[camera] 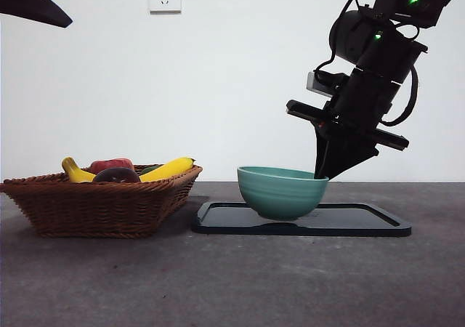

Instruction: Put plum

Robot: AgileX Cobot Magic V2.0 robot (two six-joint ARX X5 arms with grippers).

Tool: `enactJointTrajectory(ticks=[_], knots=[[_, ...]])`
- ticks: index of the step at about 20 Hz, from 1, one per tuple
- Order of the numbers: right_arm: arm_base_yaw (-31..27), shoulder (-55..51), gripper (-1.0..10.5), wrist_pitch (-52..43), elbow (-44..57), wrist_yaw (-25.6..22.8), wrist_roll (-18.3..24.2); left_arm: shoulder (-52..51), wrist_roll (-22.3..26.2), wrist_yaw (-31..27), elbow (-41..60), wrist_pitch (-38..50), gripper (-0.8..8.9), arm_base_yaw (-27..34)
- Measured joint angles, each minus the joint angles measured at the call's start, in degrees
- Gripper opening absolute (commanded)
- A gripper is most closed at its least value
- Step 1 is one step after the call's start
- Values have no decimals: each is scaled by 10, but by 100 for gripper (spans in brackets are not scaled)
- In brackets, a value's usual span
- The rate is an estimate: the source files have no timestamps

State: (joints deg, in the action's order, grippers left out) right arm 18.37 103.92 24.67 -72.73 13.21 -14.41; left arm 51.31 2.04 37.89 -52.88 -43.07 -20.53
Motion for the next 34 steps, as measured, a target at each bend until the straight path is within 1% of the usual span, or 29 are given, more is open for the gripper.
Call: enactJointTrajectory(ticks=[4,6,9,16,18,22,25,27,32,34], knots=[[0,-9,8,-4,0,0,0,0,0,0,0,0,406,0],[0,-40,8,4,0,0,0,0,0,0,0,0,406,0],[0,-120,8,29,0,0,1,0,0,0,0,0,406,0],[28,-266,8,169,-1,-1,31,0,0,0,0,0,406,0],[49,-288,8,204,5,-21,38,0,0,0,0,0,406,0],[114,-327,8,183,97,-57,41,0,0,0,0,0,406,0],[155,-325,8,139,170,-59,36,0,0,0,0,0,406,0],[174,-325,8,107,205,-72,27,0,0,0,0,0,406,0],[184,-311,8,45,257,-84,8,0,0,0,0,0,406,0],[184,-290,8,41,262,-88,6,0,0,0,0,0,406,0]])
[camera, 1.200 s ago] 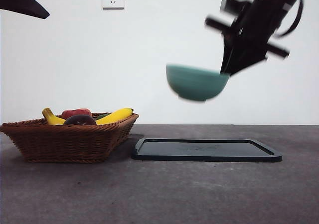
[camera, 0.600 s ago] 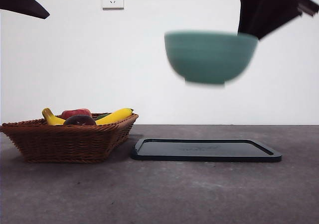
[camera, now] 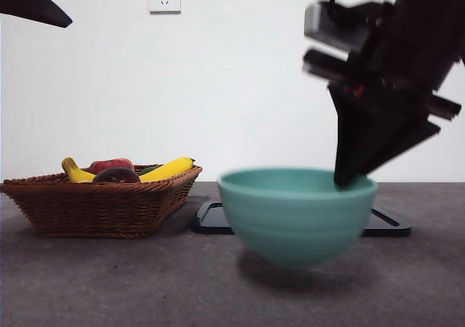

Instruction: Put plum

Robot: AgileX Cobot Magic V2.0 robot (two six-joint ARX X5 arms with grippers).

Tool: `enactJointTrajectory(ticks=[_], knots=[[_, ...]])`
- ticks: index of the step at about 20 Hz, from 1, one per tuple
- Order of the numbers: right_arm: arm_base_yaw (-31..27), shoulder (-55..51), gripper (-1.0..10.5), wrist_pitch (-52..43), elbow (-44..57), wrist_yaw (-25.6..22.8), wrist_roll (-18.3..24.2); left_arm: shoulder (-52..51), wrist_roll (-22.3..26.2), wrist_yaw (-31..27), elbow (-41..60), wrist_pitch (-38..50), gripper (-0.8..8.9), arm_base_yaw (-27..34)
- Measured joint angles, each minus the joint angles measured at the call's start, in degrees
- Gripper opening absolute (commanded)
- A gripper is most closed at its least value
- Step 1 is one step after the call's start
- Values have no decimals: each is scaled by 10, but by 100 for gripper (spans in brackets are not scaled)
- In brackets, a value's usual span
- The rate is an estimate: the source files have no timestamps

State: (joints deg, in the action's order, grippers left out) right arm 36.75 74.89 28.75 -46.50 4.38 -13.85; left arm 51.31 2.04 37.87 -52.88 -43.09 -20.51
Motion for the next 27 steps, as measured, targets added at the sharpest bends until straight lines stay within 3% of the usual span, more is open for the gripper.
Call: enactJointTrajectory(ticks=[8,12,16,23,27], knots=[[0,54,10,-35,0,-1,-1,0,0,0,0,-4,406,0],[1,54,210,-38,0,-6,-2,0,0,0,0,-10,406,0],[1,46,230,-36,0,-6,-13,0,0,0,0,-9,406,0],[0,-103,230,-2,-12,-5,-15,0,0,0,0,-9,406,0],[0,-211,230,40,-15,59,-15,0,0,0,0,-9,406,0]])
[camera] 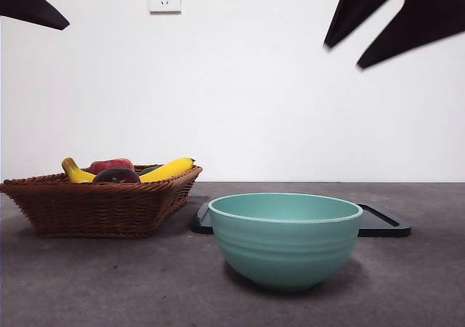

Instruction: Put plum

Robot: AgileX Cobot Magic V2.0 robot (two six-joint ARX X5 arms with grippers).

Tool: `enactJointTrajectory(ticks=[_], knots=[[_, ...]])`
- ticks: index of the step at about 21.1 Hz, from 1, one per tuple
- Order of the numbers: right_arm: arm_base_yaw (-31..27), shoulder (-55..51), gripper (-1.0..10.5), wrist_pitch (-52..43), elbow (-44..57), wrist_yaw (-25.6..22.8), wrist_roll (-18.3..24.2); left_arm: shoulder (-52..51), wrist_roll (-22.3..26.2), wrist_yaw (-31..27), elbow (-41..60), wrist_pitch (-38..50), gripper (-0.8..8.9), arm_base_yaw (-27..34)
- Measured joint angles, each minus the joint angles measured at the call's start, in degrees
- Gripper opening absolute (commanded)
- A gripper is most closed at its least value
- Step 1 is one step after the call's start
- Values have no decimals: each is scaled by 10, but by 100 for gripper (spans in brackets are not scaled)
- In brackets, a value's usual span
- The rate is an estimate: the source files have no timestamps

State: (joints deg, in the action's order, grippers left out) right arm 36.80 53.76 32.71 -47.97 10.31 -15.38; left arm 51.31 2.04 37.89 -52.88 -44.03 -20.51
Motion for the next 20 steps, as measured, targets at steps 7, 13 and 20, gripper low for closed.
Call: enactJointTrajectory(ticks=[7,13,20], knots=[[0,-117,230,145,0,92,1,0,0,0,0,-1,406,0],[0,-137,230,163,0,92,4,0,0,0,0,-4,406,0],[0,-137,230,163,0,91,4,0,0,0,0,-8,406,0]])
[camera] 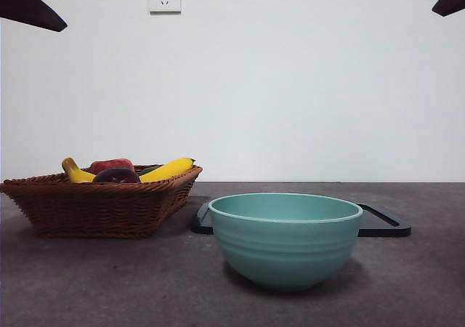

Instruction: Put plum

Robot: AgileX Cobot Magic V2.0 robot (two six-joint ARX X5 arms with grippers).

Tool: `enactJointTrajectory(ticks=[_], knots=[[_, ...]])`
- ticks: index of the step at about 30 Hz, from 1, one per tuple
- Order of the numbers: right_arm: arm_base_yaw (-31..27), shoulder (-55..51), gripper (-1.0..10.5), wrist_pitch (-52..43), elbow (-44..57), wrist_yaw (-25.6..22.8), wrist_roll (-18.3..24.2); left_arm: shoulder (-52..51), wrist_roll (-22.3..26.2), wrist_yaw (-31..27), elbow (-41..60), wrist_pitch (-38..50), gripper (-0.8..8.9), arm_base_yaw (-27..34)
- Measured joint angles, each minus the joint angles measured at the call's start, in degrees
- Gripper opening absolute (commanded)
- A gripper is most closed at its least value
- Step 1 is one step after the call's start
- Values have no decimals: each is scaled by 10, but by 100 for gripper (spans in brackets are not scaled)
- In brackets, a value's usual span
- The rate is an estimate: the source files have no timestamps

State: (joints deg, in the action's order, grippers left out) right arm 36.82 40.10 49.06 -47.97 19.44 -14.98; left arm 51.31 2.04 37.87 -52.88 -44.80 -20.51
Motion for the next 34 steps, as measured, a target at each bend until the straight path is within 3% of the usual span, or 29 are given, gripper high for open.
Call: enactJointTrajectory(ticks=[3,9,34], knots=[[0,0,229,0,0,0,0,0,0,0,0,0,374,0],[0,0,23,0,0,0,0,0,0,0,0,0,3,0],[0,0,9,-5,0,0,1,0,0,0,0,0,7,0]])
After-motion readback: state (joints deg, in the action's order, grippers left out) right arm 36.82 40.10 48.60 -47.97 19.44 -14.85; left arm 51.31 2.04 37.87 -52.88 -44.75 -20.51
